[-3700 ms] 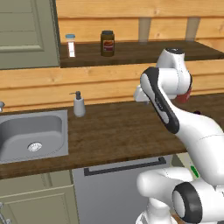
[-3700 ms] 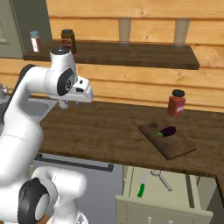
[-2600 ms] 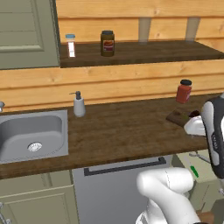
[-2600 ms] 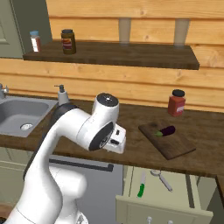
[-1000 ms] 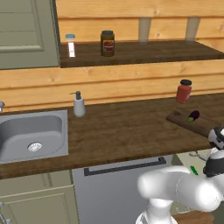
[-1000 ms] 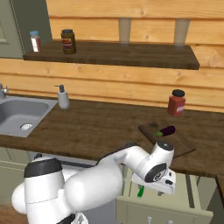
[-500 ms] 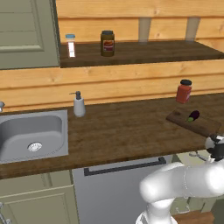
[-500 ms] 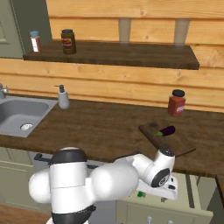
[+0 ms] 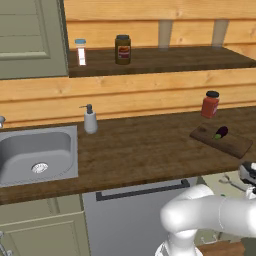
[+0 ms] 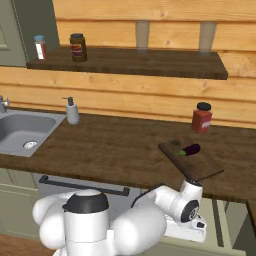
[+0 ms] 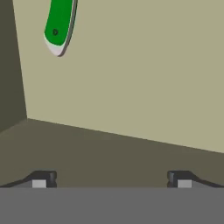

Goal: Place the appropriate cutting tool for cutting the eggplant skin on the cutting board.

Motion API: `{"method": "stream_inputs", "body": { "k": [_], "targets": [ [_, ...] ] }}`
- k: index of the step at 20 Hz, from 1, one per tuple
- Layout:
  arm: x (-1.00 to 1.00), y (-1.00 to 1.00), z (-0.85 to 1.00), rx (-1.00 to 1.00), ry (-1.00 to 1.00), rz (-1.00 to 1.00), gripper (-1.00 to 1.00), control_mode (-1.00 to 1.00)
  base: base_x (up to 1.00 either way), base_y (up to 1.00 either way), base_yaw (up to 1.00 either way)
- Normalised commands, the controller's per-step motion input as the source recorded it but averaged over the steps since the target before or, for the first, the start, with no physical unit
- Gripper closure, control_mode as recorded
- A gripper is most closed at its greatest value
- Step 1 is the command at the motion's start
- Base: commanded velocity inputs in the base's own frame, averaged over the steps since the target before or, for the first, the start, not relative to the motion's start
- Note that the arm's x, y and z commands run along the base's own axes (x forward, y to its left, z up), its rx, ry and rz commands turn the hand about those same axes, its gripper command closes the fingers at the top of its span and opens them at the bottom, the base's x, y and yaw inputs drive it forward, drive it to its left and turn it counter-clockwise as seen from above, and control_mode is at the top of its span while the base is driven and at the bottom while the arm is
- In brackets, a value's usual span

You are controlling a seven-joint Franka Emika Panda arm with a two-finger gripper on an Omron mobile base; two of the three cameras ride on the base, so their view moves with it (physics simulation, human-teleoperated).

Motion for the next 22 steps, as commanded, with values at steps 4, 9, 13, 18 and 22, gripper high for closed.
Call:
{"method": "stream_inputs", "body": {
  "k": [4,9,13,18,22],
  "targets": [
    [-1.0,0.06,0.02,0.0,0.17,0.12,-1.0,-1.0,0.0,0.0,0.0],
    [-1.0,0.11,0.33,0.0,0.2,0.05,-1.0,-1.0,0.0,0.0,0.0],
    [-0.96,0.0,0.41,0.0,0.11,0.04,-1.0,-1.0,0.0,0.0,0.0],
    [-0.28,-0.31,0.59,0.02,-0.01,0.01,-1.0,-1.0,0.0,0.0,0.0],
    [0.18,-0.18,0.39,0.01,-0.16,0.06,-1.0,-1.0,0.0,0.0,0.0]
  ]
}}
